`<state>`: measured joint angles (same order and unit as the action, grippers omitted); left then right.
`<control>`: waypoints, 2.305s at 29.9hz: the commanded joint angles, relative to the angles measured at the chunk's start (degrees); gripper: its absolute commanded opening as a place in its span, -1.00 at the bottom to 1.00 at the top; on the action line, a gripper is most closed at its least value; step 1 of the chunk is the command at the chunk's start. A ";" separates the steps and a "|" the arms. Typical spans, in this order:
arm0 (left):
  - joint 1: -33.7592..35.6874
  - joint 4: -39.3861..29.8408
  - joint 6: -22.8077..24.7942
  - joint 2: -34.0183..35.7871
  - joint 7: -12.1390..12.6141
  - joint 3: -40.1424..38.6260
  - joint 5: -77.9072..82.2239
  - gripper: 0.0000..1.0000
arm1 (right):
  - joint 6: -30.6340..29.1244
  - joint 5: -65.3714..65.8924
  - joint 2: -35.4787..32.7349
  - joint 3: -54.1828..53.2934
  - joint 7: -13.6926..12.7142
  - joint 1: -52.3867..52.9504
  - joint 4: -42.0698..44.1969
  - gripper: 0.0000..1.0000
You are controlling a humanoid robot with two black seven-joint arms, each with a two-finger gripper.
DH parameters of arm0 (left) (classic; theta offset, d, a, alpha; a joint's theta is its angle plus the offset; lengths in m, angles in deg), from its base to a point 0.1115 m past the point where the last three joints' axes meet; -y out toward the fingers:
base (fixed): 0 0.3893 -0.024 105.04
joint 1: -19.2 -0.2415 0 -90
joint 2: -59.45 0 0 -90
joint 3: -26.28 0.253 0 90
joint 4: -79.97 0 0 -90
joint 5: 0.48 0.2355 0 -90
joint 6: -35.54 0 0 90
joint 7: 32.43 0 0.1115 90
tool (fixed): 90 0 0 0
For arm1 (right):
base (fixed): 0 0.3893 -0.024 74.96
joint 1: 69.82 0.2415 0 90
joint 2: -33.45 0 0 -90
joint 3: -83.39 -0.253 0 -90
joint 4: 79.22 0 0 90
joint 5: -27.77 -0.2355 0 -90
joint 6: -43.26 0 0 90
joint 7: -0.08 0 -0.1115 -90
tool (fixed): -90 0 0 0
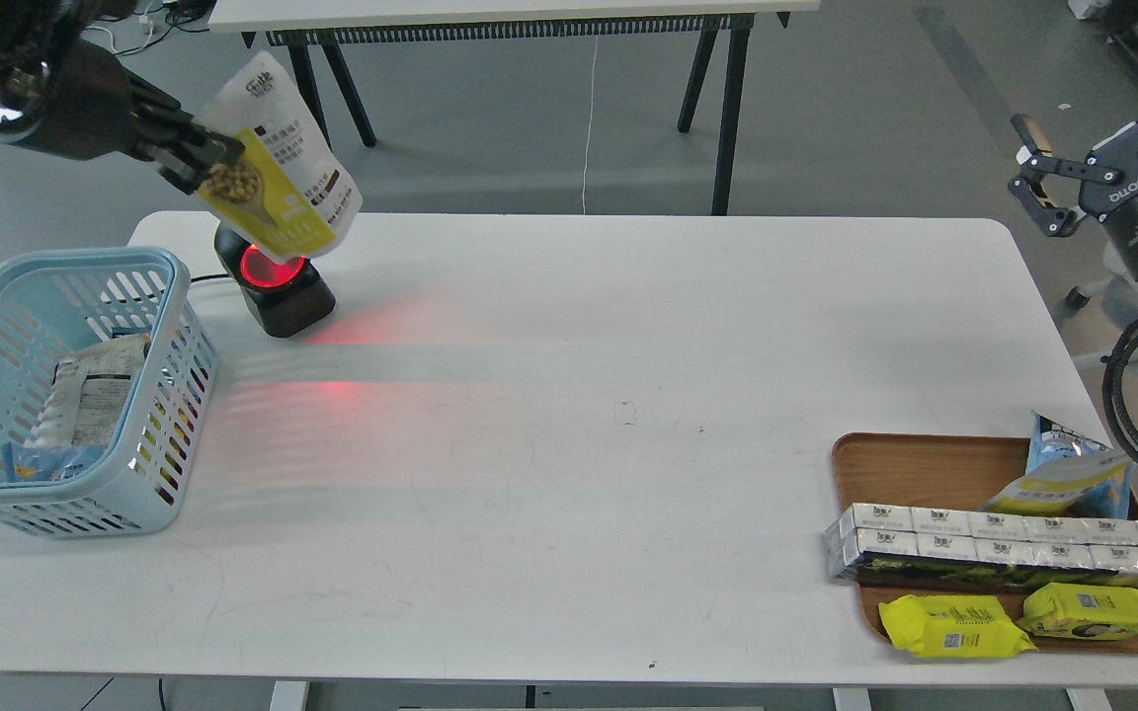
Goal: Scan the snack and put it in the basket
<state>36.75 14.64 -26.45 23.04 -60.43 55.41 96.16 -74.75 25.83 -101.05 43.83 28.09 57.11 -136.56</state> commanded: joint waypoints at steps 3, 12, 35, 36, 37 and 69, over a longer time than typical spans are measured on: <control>2.49 0.03 -0.01 7.66 -0.01 -0.31 1.43 -0.99 | 0.00 0.00 0.47 -0.08 0.00 -0.02 0.48 1.00; -1.89 -0.24 -0.01 16.46 -0.01 0.22 6.45 -0.97 | 0.00 0.00 0.56 -0.17 0.00 -0.11 0.48 1.00; -18.59 -3.58 -0.01 17.96 -0.01 -0.57 8.30 -0.92 | 0.00 0.18 0.64 -0.08 0.00 -0.02 0.48 1.00; -19.30 -3.49 -0.01 17.61 -0.01 -0.57 8.12 -0.91 | 0.00 0.18 0.64 0.01 0.00 -0.11 0.48 1.00; -20.00 -3.49 -0.01 17.26 -0.01 -0.57 7.95 -0.89 | 0.00 0.18 0.64 0.01 0.00 -0.11 0.48 1.00; -24.57 10.66 -0.01 -8.22 -0.01 -18.59 -69.98 0.64 | 0.00 7.91 4.15 13.63 0.00 15.89 0.66 1.00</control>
<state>13.37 24.78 -26.45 18.77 -60.43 37.08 35.95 -74.74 33.49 -98.47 56.85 28.08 72.57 -135.81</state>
